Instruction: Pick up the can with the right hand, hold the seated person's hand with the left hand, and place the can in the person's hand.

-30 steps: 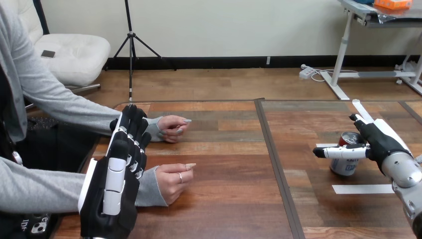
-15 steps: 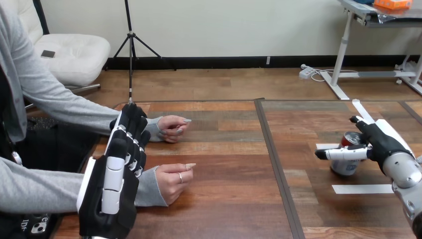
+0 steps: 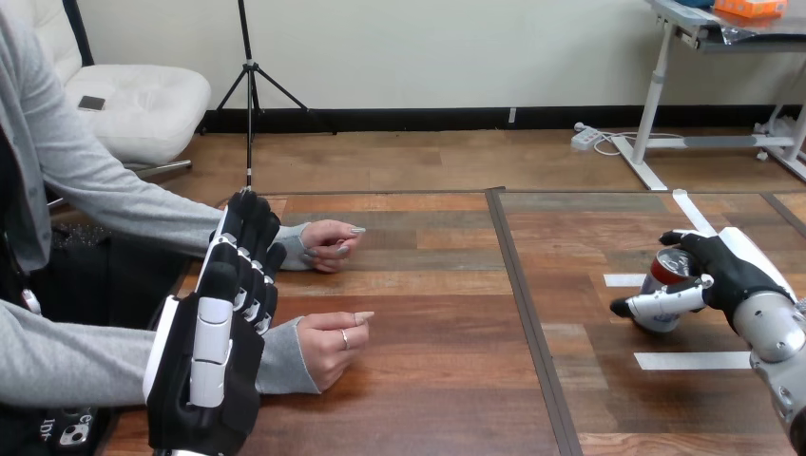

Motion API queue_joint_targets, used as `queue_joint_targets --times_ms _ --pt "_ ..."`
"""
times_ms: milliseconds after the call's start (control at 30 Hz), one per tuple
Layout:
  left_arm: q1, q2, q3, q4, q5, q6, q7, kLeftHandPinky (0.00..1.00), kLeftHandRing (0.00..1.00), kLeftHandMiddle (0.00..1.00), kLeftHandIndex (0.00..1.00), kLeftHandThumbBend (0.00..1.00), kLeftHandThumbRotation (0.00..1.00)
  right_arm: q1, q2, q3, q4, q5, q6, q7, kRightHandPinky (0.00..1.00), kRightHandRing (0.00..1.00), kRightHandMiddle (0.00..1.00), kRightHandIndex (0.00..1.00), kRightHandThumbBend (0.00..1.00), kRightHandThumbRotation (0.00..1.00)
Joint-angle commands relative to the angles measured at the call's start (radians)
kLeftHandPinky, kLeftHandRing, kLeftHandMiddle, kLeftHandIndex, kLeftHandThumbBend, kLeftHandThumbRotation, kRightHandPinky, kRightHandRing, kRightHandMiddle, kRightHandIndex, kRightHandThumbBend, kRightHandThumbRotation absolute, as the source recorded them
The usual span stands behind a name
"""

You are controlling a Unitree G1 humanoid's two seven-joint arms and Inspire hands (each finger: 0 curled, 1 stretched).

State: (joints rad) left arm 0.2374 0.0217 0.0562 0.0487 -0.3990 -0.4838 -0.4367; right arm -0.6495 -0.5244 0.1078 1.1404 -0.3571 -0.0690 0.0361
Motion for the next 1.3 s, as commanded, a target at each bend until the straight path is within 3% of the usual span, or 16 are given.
queue_joint_targets --times_ms 0,500,833,1267 --pt "-0.029 0.006 0.006 -0.037 -0.021 -0.003 -0.017 1.0 1.0 1.0 0.98 0.74 0.85 -0.039 -0.022 0.013 0.006 -0.008 -0.002 -0.007 0.6 0.83 0.86 0.84 1.0 0.08" --pt "-0.03 0.0 0.013 -0.038 -0.021 -0.022 -0.015 1.0 1.0 1.0 0.98 0.69 0.85 -0.033 -0.027 0.005 0.01 0.002 -0.038 -0.007 0.55 0.67 0.72 0.77 1.0 0.0" --pt "-0.035 -0.005 0.017 -0.031 -0.027 -0.034 -0.017 1.0 1.0 1.0 0.98 0.67 0.86 -0.019 -0.024 -0.009 0.012 0.014 -0.08 -0.048 0.52 0.59 0.64 0.71 1.0 0.0" --pt "-0.042 -0.005 0.017 -0.02 -0.031 -0.036 -0.021 1.0 1.0 1.0 0.99 0.67 0.84 -0.014 -0.02 -0.015 0.022 0.021 -0.126 -0.09 0.44 0.49 0.54 0.6 0.91 0.0"
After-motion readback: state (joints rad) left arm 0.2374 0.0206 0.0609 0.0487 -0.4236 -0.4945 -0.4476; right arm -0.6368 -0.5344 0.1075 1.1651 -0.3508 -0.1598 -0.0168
